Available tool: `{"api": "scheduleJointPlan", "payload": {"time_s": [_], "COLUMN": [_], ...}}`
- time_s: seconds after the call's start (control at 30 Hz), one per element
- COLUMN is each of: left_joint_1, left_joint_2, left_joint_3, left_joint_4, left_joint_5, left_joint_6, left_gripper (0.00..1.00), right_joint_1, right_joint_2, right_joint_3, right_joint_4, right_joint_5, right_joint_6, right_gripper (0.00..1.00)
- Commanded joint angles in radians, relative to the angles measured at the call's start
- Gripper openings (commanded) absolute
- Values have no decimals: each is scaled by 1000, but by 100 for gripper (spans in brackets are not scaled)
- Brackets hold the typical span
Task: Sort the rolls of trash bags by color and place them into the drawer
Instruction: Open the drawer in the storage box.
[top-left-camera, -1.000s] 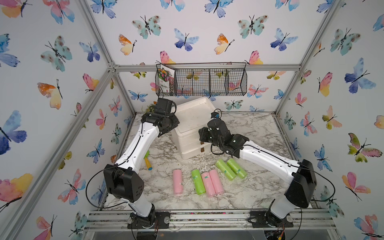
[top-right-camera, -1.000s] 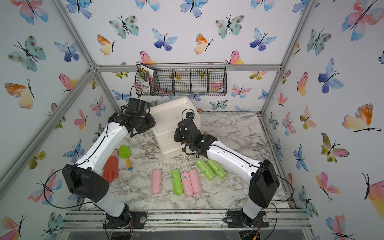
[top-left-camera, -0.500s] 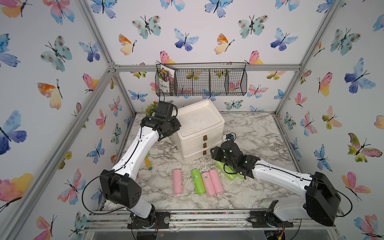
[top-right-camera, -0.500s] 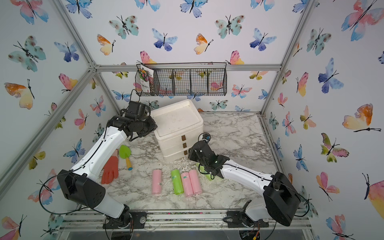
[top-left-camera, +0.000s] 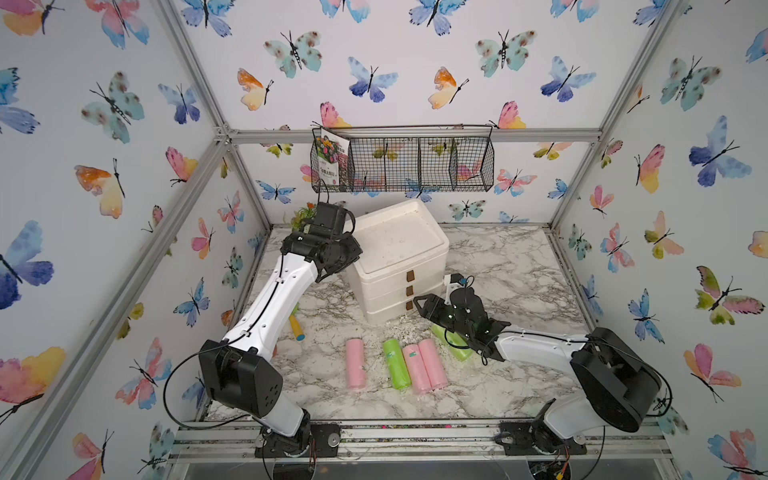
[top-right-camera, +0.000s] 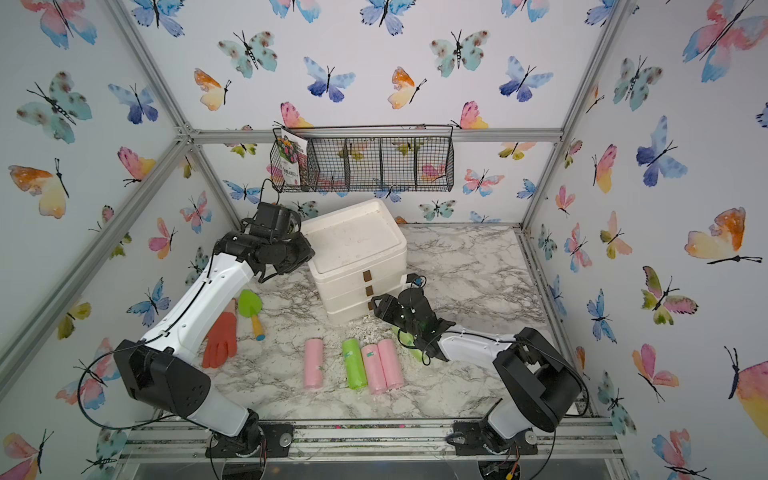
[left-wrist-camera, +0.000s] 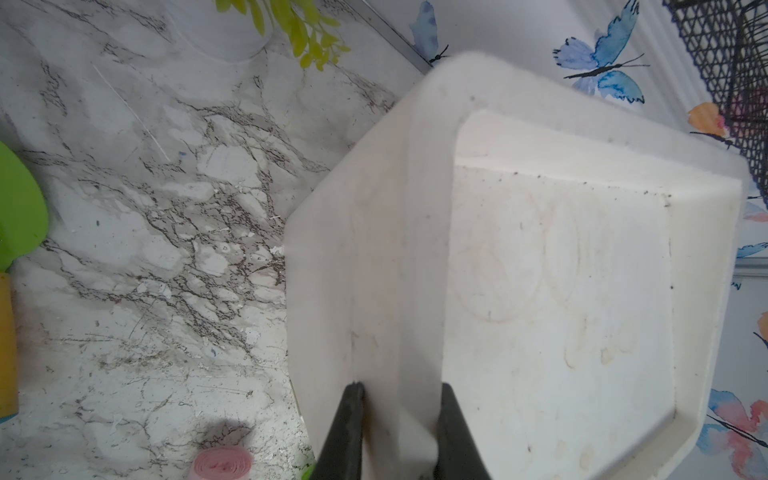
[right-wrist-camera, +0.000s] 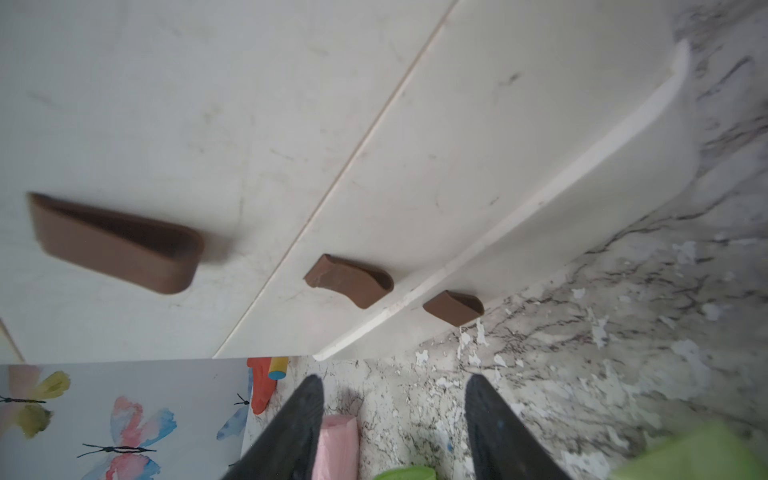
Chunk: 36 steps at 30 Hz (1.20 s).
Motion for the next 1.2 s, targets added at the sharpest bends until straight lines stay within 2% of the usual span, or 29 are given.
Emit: {"api": "scheduleJointPlan", "payload": {"time_s": [0.0, 0.23, 0.73, 1.17], "left_joint_1": [-9, -9, -8, -9], "left_joint_2": [-42, -46, -46, -47], "left_joint_3": [-3, -13, -7, -1], "left_joint_4": [115, 135, 144, 147], "left_joint_5": [119, 134, 147, 151], "left_joint_6": [-99, -97, -92, -94], "left_gripper": [4, 4, 4, 4], "right_joint_1": [-5, -10, -40, -64], "right_joint_2": [46, 122, 187, 249], "right_joint_3": [-18, 19, 20, 33], "right_joint_4": [187, 267, 351, 447], "right_joint_5": [-73, -104, -102, -154], "right_joint_6": [-21, -56, -83, -81], "right_gripper": [59, 59, 55, 44]}}
